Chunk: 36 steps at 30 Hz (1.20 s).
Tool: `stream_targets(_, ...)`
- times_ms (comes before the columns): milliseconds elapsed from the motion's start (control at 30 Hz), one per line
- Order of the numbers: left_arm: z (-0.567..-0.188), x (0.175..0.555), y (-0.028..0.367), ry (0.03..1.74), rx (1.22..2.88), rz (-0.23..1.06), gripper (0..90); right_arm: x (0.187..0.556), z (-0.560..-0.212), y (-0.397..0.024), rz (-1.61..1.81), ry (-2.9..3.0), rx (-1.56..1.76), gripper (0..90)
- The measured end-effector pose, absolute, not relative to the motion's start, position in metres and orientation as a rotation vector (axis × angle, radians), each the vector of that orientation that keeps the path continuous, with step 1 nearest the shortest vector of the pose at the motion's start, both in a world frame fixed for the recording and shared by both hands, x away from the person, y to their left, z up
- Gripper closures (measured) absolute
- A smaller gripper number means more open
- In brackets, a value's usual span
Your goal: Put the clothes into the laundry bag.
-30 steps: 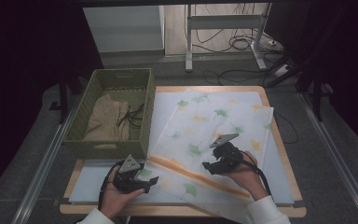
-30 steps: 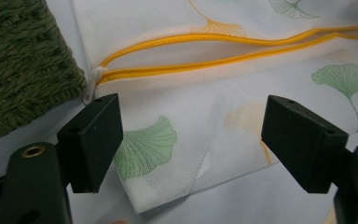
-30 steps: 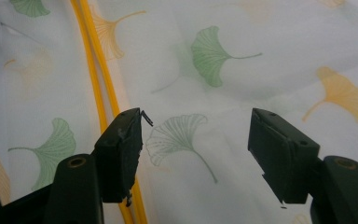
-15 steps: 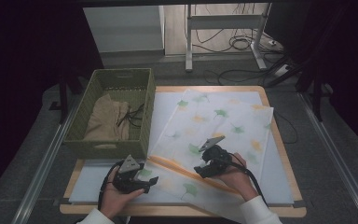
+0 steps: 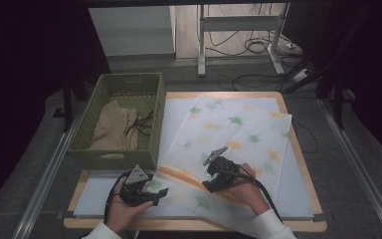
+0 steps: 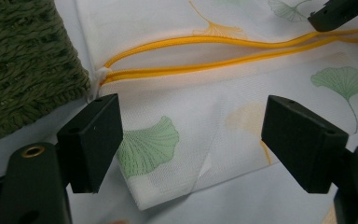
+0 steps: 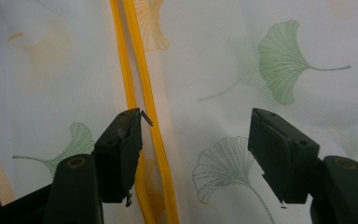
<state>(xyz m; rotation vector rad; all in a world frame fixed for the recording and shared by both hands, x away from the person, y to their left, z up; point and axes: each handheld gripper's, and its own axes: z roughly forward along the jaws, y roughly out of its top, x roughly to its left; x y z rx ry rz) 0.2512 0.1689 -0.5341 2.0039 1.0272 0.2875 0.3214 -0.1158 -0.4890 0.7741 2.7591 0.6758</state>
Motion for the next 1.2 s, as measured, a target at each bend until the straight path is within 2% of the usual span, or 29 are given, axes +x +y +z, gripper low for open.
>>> stream_targets(967,-0.534,0.251,0.171,1.03,1.999,0.291,20.3,0.332,-0.507,-0.109,0.574,2.811,0.8,35.0)
stream_targets(1133,-0.534,0.251,0.171,1.031,1.999,0.29,20.3,0.335,-0.507,-0.112,0.59,2.811,0.825,41.3)
stream_targets(1200,-0.534,0.251,0.172,1.034,2.0,0.291,20.3,0.337,-0.506,-0.114,0.599,2.808,0.846,46.5)
